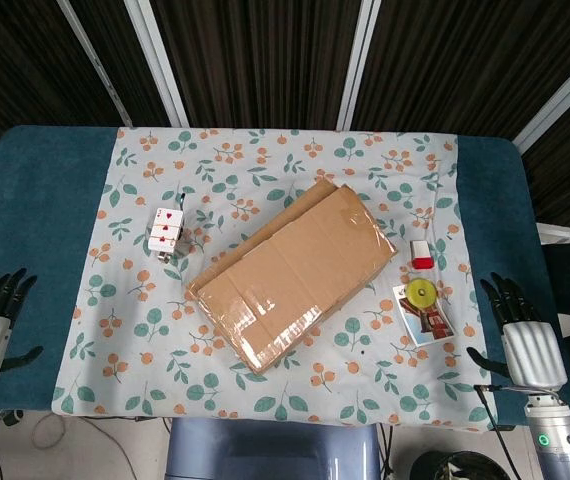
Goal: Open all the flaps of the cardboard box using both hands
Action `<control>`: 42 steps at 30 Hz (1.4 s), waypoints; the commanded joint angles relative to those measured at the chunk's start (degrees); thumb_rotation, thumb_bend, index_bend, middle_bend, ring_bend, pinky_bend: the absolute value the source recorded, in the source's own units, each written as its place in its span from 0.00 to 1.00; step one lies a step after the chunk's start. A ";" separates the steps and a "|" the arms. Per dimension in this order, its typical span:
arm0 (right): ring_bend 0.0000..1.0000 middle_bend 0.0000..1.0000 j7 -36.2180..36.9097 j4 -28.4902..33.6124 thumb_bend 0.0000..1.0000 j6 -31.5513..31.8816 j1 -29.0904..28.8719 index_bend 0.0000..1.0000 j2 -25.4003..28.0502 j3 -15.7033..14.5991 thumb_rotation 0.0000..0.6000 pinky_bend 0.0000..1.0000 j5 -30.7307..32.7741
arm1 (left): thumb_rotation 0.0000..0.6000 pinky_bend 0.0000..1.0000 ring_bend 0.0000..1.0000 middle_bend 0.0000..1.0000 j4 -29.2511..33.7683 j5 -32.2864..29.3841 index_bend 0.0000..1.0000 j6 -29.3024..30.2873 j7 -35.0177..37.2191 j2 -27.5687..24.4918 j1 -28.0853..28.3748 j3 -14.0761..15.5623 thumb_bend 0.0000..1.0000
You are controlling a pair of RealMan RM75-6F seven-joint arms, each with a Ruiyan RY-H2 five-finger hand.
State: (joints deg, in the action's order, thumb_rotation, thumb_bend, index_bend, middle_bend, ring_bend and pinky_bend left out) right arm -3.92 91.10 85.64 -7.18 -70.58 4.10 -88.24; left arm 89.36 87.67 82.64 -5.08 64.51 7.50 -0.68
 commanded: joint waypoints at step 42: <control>0.00 0.00 2.90 -1.14 0.35 1.23 0.45 0.00 -1.27 2.40 1.00 0.23 2.93 | 1.00 0.00 0.00 0.00 4.06 -0.65 0.00 -1.08 -1.08 -0.24 1.60 -1.35 0.46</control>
State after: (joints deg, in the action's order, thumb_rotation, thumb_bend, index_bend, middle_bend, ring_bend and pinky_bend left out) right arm -0.91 89.87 86.80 -6.73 -71.92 6.45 -85.31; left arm 93.74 87.29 81.08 -6.30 63.64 9.31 -1.86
